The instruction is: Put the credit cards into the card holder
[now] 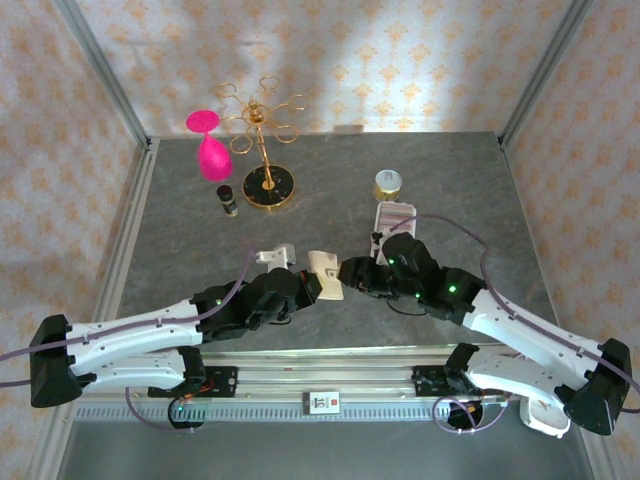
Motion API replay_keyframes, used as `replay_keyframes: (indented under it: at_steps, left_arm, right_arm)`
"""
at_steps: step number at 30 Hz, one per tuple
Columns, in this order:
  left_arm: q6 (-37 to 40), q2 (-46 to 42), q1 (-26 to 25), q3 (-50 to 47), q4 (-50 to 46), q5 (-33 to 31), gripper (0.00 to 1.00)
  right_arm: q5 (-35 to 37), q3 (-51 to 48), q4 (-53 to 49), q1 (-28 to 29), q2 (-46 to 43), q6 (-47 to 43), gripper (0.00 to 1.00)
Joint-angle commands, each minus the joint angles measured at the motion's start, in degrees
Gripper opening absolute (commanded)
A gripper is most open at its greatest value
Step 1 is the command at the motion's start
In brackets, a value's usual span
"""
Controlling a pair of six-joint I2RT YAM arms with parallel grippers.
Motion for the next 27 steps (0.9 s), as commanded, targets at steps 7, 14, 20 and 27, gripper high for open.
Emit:
replay_keyframes:
  at_steps: [7, 14, 20, 27]
  left_arm:
    - [3.85, 1.14, -0.24, 1.92, 1.16, -1.19, 0.00]
    - [3.81, -2.15, -0.07, -0.91, 5.16, -1.81, 0.00]
    - [4.03, -3.33, -0.06, -3.15, 8.10, -0.59, 0.00]
    - [4.22, -3.21, -0.01, -2.64, 6.51, -2.44, 0.00]
  right_arm:
    - [-2.00, -0.47, 7.96, 0.52, 2.16, 1.38, 0.48]
    - [-5.30, 0.11, 5.24, 0.47, 6.64, -3.13, 0.54]
    - [-1.73, -0.92, 3.10, 0.51, 6.51, -3.36, 0.55]
    - [9.61, 4.39, -12.27, 0.52, 15.38, -9.07, 0.48]
